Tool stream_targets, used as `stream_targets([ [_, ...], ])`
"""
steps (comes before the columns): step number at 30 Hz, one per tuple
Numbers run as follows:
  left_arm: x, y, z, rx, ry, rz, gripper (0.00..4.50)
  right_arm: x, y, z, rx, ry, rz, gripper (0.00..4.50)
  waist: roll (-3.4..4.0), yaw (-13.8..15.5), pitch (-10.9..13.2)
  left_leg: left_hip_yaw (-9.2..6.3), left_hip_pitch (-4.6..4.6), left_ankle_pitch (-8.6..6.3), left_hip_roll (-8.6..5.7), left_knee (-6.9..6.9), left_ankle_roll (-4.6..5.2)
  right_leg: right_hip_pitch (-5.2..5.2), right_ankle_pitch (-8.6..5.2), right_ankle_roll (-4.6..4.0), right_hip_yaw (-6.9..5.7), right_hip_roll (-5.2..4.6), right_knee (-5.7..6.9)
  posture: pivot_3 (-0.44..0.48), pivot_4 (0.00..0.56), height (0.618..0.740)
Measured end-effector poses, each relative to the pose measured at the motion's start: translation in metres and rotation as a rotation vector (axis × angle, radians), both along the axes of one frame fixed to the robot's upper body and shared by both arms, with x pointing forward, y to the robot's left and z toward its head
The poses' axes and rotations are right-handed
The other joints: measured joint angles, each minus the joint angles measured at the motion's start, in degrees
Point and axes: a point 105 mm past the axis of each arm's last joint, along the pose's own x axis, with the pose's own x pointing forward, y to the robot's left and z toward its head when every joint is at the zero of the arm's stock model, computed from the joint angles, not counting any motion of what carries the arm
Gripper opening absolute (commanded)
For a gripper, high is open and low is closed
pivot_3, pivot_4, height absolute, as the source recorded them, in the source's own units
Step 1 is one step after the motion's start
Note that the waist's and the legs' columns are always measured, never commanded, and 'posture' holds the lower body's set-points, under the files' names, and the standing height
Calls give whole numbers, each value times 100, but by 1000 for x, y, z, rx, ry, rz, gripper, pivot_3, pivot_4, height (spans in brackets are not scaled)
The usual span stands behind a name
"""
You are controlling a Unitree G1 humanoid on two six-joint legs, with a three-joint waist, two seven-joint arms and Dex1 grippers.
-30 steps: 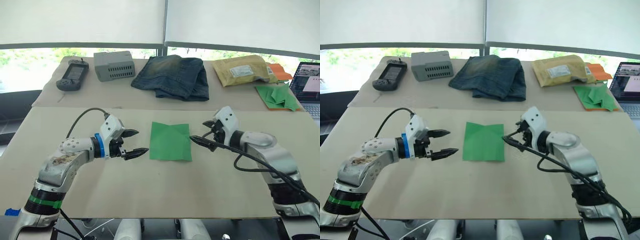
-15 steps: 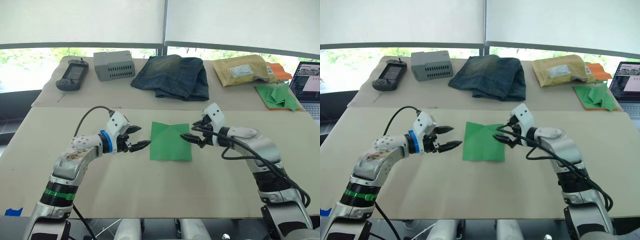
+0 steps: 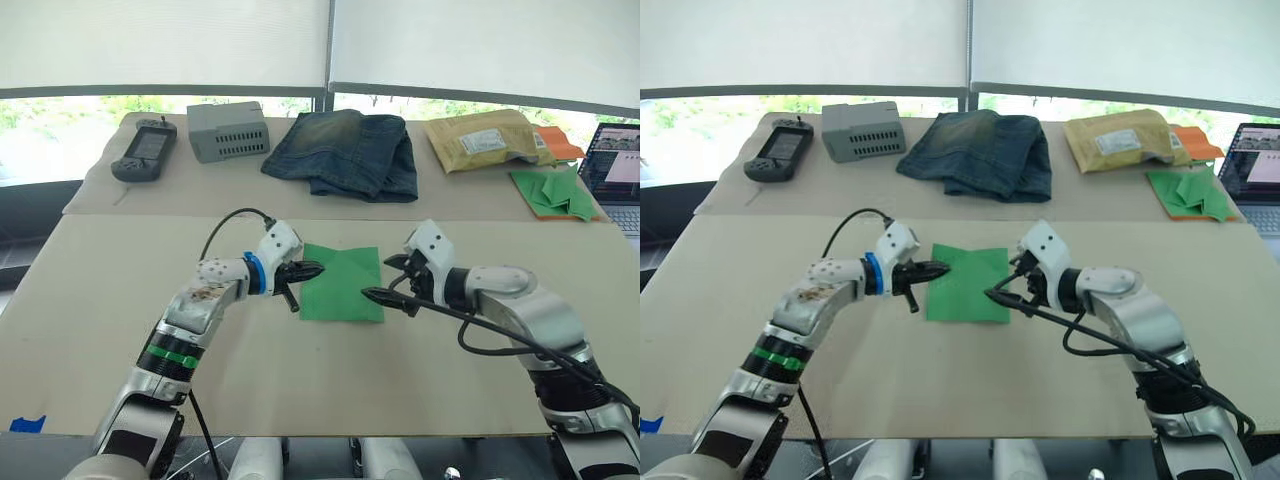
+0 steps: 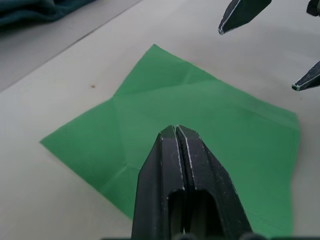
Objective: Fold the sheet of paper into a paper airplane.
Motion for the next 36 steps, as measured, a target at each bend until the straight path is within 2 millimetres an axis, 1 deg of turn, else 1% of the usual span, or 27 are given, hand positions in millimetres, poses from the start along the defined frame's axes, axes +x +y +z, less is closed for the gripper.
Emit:
stream_targets([
  [2, 4, -1, -5, 27, 1, 11, 19, 0, -4, -3, 0, 3, -36, 4500, 0, 7, 0, -2, -1, 0, 0, 0, 0, -1, 0, 0, -1, 1, 1, 0, 150, 728],
  [5, 7, 1, -12, 53, 6, 21, 0, -1, -12, -1, 24, 2, -89, 3711, 0, 4, 0, -3, -3, 0, -1, 0, 0, -1, -1, 1, 0, 0, 0, 0, 150, 728],
  [8, 5, 2, -17, 60, 26, 8, 0, -4, -19, -5, 19, 4, -120, 2652, 0, 14, 0, -3, -3, 0, -1, 0, 0, -1, -1, 2, -1, -2, 0, 0, 150, 728],
  [10, 3, -1, -19, 66, 36, -12, 0, -1, -24, -9, 6, -6, -161, 2019, 0, 14, 0, -2, -2, 0, -4, 1, 0, -1, 0, 3, 0, -4, 1, 0, 150, 728],
  [13, -1, -9, -22, 73, 36, -46, 0, 15, -36, -9, -26, -88, -233, 881, 0, 14, 0, 1, 4, 0, -6, 1, 0, 6, -2, 10, 1, -4, 0, 0, 150, 728],
  [15, -2, -12, -23, 74, 28, -57, 0, 24, -41, -9, -63, -138, -256, 252, 1, 13, 0, 0, 5, 0, -6, 1, 0, 6, -3, 12, 1, -4, 0, 0, 150, 728],
  [16, -2, -13, -23, 71, 28, -57, 0, 28, -41, -10, -93, -165, -246, 18, 1, 12, -1, 1, 5, 0, -6, 1, 0, 6, -3, 11, 1, -3, 0, 0, 150, 728],
  [19, -3, -16, -24, 61, 37, -54, 0, 32, -38, -17, -133, -198, -199, 18, 1, 9, -1, 0, 4, 0, -7, 0, 0, 6, -1, 9, 1, -3, -1, 0, 150, 728],
  [22, -3, -16, -24, 67, 40, -48, 0, 34, -33, -30, -168, -187, -130, 18, 1, 4, 0, 0, 8, 0, -8, 1, 0, 11, -1, 9, 2, -5, -1, 0, 150, 728],
  [24, -3, -16, -24, 69, 38, -45, 0, 32, -31, -38, -173, -162, -86, 18, 1, 4, -1, -1, 8, 0, -8, 1, 1, 11, -1, 9, 2, -4, -1, 0, 150, 728],
  [29, -4, -15, -25, 73, 33, -38, 0, 23, -23, -41, -132, -127, 2, 18, 1, 4, -1, -4, 16, 0, -6, 1, 1, 18, -1, 9, 1, -4, 0, 0, 150, 728],
  [32, -5, -14, -26, 75, 29, -35, 0, 16, -17, -45, -63, -105, 40, 18, 1, -1, -1, -4, 17, 0, -5, 0, 0, 19, -1, 9, 1, -3, 0, 0, 150, 728],
  [36, -5, -13, -26, 77, 29, -32, 0, 16, -9, -47, -17, -112, 65, 18, 2, -9, -2, -4, 21, 0, -4, 0, 0, 21, -1, 9, 2, -2, 1, 0, 150, 728],
])
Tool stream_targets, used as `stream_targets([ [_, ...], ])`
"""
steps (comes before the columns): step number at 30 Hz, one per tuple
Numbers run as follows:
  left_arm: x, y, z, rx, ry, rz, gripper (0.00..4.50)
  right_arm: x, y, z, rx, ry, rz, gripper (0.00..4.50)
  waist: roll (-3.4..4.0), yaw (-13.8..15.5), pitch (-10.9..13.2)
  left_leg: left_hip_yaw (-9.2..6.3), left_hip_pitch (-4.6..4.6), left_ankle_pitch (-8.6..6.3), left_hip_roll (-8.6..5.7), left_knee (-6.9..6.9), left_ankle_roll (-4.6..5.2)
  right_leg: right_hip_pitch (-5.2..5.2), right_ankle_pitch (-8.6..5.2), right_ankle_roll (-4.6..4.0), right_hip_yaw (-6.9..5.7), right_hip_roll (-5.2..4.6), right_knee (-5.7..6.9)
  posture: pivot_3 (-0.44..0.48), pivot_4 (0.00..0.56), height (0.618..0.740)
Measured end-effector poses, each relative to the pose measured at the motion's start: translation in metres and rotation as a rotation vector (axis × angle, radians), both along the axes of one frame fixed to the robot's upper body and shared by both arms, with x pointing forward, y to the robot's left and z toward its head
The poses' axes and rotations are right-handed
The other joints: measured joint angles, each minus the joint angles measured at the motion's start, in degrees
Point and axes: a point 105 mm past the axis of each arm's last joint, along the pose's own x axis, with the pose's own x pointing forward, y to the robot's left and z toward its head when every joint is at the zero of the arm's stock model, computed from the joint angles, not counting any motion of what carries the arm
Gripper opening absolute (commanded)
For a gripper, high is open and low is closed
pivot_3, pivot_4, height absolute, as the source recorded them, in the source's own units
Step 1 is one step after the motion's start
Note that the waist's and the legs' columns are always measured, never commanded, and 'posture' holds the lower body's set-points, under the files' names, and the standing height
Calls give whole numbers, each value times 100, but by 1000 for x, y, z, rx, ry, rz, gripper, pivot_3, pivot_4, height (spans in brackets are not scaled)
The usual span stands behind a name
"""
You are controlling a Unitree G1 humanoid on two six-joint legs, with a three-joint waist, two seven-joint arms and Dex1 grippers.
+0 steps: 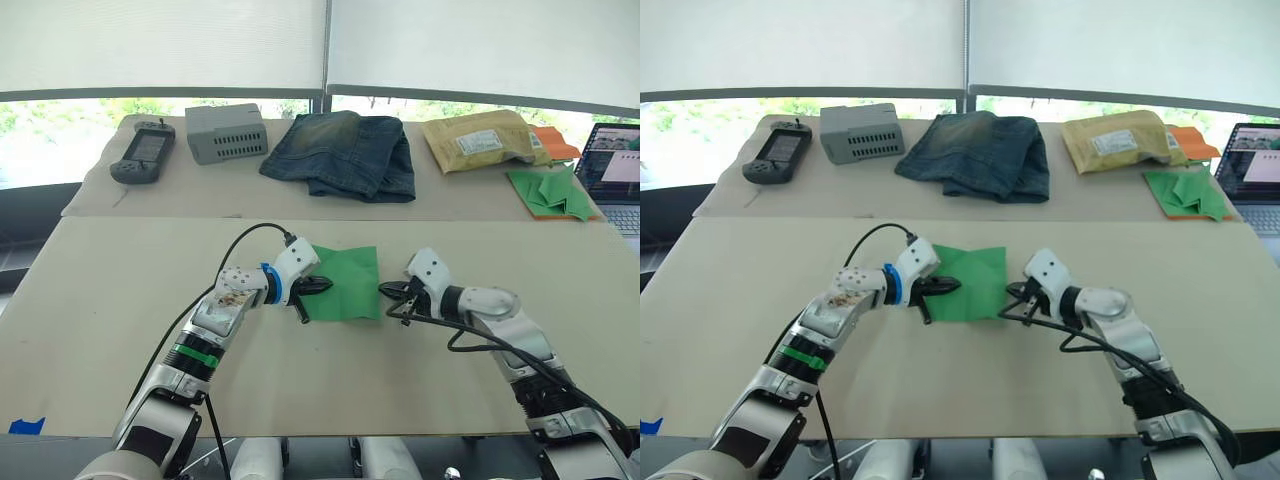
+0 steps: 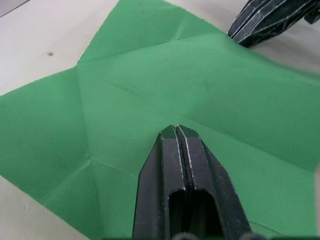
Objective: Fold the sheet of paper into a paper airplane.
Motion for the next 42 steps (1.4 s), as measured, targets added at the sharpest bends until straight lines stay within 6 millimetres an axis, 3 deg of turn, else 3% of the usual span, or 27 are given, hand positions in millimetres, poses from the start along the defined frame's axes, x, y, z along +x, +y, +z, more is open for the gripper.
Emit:
stream_targets([
  [6, 0, -1, 0, 1, -2, -2, 0, -3, 11, 7, 176, 43, 30, 18, 0, 8, 0, -2, 0, 0, 0, 0, 0, 0, 0, -1, 0, -1, 1, 0, 150, 728],
  [13, 0, 0, 0, 2, -3, 0, 0, -10, 14, 17, 257, 65, 58, 18, 1, 9, -1, -4, 0, 0, 0, 0, 0, 0, 0, 0, 0, -1, 1, 0, 150, 728],
  [26, 2, 1, 0, -7, -2, 19, 0, -10, 58, 15, 257, 70, 134, 18, 3, 4, -1, -4, 1, 0, 0, 0, 0, -1, 0, -1, 0, 0, 4, 0, 150, 728],
  [32, 2, 7, 0, -33, 11, 63, 0, -8, 68, 2, 216, 107, 146, 18, 3, -4, -1, -6, 0, 0, 0, 0, 0, -3, 1, -1, 0, -1, 4, 0, 150, 728],
  [37, 1, 17, 1, -67, 41, 117, 0, -3, 69, -4, 174, 110, 155, 18, 3, -45, -2, -9, 2, 0, 4, -1, 0, -4, 1, -2, 0, 1, 7, 0, 150, 728],
  [42, 4, 46, 4, -75, 59, 208, 0, -1, 76, -5, 149, 95, 196, 18, 3, -150, -2, -26, 10, 0, 9, -7, 0, -4, 1, -3, -1, 4, 13, 0, 150, 728],
])
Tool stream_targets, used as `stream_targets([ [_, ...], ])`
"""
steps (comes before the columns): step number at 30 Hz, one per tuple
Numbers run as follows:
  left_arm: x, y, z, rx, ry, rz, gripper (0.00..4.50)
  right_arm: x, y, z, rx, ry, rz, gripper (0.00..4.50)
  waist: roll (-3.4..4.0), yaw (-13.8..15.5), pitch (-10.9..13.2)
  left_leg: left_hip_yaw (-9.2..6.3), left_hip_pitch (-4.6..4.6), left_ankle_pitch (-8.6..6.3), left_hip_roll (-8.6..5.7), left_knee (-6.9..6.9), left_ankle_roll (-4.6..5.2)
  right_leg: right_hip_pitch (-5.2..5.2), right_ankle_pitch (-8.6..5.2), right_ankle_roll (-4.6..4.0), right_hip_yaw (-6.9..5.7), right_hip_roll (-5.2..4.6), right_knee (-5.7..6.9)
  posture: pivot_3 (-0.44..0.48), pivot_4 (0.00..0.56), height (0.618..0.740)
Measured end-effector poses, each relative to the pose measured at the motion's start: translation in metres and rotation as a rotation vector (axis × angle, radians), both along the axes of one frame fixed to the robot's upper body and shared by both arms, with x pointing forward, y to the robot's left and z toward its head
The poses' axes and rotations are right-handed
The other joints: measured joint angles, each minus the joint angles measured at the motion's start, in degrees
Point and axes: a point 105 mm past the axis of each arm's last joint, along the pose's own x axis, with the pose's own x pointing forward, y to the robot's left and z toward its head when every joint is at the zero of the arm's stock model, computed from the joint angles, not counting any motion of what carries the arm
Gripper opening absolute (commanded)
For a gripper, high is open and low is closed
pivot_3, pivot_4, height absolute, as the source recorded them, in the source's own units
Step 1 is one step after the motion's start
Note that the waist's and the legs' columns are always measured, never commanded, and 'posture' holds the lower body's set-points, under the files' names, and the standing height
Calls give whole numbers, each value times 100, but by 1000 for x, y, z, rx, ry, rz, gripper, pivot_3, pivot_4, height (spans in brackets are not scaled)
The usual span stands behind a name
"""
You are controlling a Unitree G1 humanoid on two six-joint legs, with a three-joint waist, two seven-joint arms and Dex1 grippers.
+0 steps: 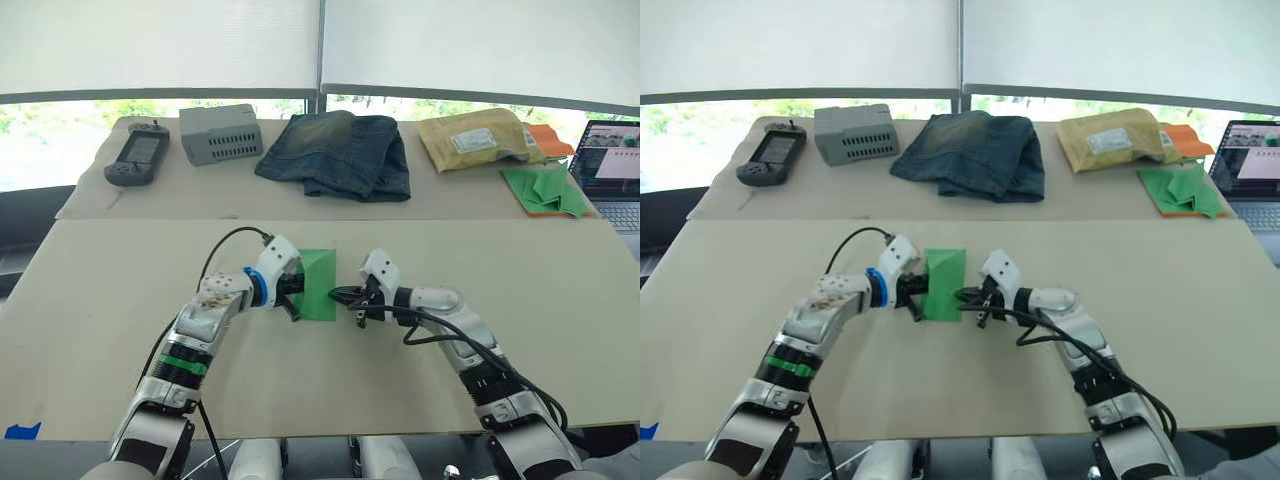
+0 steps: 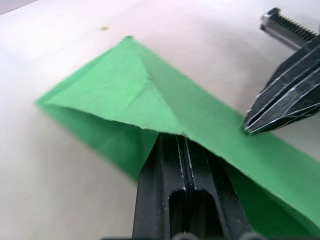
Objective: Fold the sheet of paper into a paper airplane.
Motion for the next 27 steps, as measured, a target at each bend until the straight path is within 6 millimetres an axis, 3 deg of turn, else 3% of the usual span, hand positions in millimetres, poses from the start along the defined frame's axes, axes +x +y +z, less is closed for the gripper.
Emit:
stream_targets([
  [7, 8, 35, 18, -48, -28, 119, 0, 3, 9, -1, -39, -24, 34, 18, 0, 5, 0, -9, 2, 0, 13, 0, -1, -1, 1, -2, 0, -2, 2, 0, 150, 728],
  [10, 8, 30, 33, -122, -61, 99, 0, 3, 10, -1, -46, -33, 36, 18, 0, 17, 0, -8, 1, 0, 13, 1, -1, 1, 2, -3, 0, -6, 2, 0, 150, 728],
  [13, 2, 8, 47, -186, -90, 6, 0, 3, 12, -1, -54, -43, 37, 18, 0, 20, -1, -5, 2, 0, 8, 1, -1, 4, 2, -3, 0, -10, 2, 0, 150, 728],
  [18, -6, -20, 29, -128, -36, -94, 0, 2, 13, 0, -54, -56, 31, 18, 1, 11, -1, -2, 3, 0, -6, 0, -1, 2, 1, -2, 1, -7, 2, 0, 150, 728],
  [23, -11, -15, -3, -26, 36, -75, 0, -1, 10, 0, -46, -58, 3, 18, 1, 7, -1, -6, 2, 0, -5, -2, -1, 1, 1, -2, 2, -8, 1, 0, 150, 728],
  [27, -16, -17, -5, -14, 41, -107, 0, 1, 2, -1, -51, -62, -37, 18, 2, 46, -2, -1, 4, 0, -3, 3, -1, 8, 1, 0, 0, -15, 0, 0, 150, 728],
])
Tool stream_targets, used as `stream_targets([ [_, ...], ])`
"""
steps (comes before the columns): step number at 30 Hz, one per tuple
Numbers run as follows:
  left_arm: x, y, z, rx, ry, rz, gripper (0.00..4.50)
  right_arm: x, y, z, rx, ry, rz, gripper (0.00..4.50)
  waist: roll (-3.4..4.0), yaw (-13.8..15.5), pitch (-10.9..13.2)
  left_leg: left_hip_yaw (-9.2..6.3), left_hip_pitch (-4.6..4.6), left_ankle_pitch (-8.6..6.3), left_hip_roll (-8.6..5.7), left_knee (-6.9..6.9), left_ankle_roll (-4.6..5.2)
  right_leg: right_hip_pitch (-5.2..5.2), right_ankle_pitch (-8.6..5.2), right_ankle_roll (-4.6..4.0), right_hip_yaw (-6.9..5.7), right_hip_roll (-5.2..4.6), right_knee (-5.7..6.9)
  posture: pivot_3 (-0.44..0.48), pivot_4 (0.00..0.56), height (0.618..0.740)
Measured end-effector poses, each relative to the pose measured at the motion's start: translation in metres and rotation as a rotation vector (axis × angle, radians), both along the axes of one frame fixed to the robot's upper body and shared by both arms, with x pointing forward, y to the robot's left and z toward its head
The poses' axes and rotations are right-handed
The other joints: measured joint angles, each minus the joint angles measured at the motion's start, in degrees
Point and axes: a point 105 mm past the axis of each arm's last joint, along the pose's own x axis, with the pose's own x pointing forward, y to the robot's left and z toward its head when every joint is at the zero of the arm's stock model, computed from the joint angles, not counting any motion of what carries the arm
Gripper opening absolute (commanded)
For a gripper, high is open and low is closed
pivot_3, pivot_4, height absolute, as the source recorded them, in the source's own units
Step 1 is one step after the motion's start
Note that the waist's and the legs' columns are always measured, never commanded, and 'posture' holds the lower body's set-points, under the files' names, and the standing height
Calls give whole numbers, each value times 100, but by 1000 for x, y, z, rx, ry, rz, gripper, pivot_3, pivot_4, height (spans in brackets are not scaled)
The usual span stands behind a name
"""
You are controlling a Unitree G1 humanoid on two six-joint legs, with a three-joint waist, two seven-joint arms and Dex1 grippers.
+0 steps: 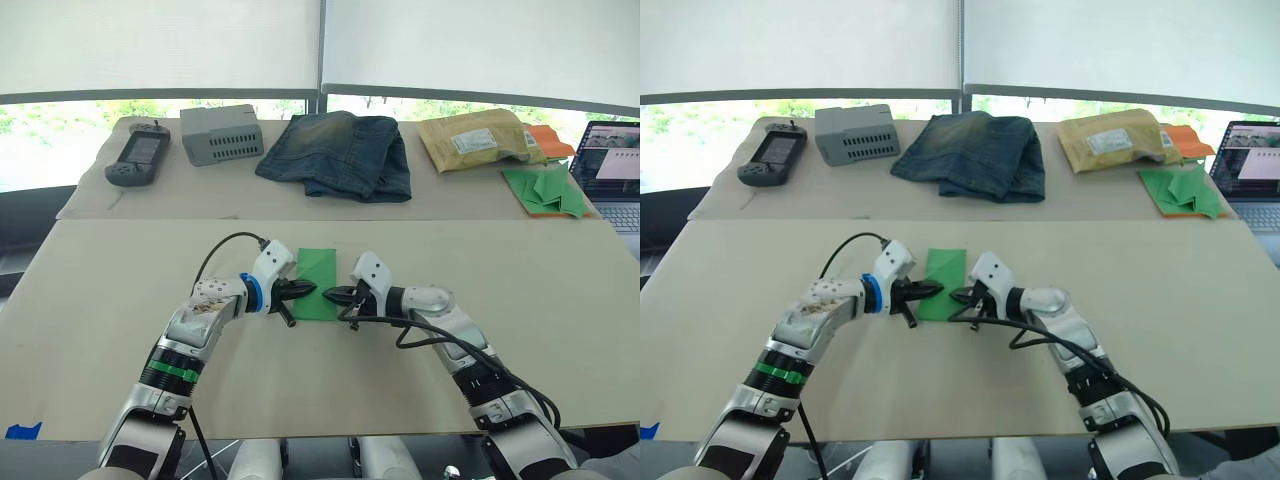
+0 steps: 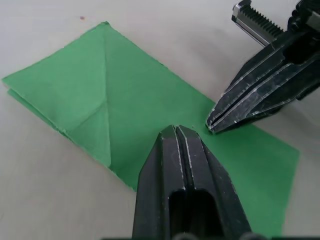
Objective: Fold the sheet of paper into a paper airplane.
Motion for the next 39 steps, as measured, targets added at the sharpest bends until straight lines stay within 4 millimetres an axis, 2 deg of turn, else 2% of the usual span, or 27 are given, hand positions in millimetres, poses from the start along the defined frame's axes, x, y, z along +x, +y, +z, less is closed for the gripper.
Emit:
stream_targets([
  [7, -5, -5, -1, 11, 7, -38, 0, 29, -10, 7, -46, -52, -103, 18, 2, -5, -3, 5, 4, 0, -4, 0, 0, 4, -1, 0, 0, 3, -2, 0, 150, 728],
  [15, -6, -5, -1, 17, 1, -38, 0, 64, -4, 16, -70, -81, -168, 18, 2, -36, -3, -1, 3, 0, 0, -2, 0, 0, 1, -2, 1, 2, 0, 0, 150, 728],
  [21, -6, -5, -1, 18, -4, -31, 0, 77, -1, 18, -89, -101, -192, 18, 2, -40, -3, -10, 3, 0, 2, -5, 0, -1, 2, -3, 1, -1, 0, 0, 150, 728],
  [29, -2, -5, 0, -4, -6, -3, 0, 70, -2, 17, -51, -115, -157, 18, 3, -43, -3, -12, 0, 0, 4, -5, 0, -3, 2, -3, 1, -1, 1, 0, 150, 728],
  [39, 7, -3, 2, 0, -28, 28, 0, 25, 1, 4, -36, -68, 28, 18, 3, -40, -3, -12, 2, 0, 4, -6, 0, -3, 1, -1, 1, 3, 1, 0, 150, 728],
])
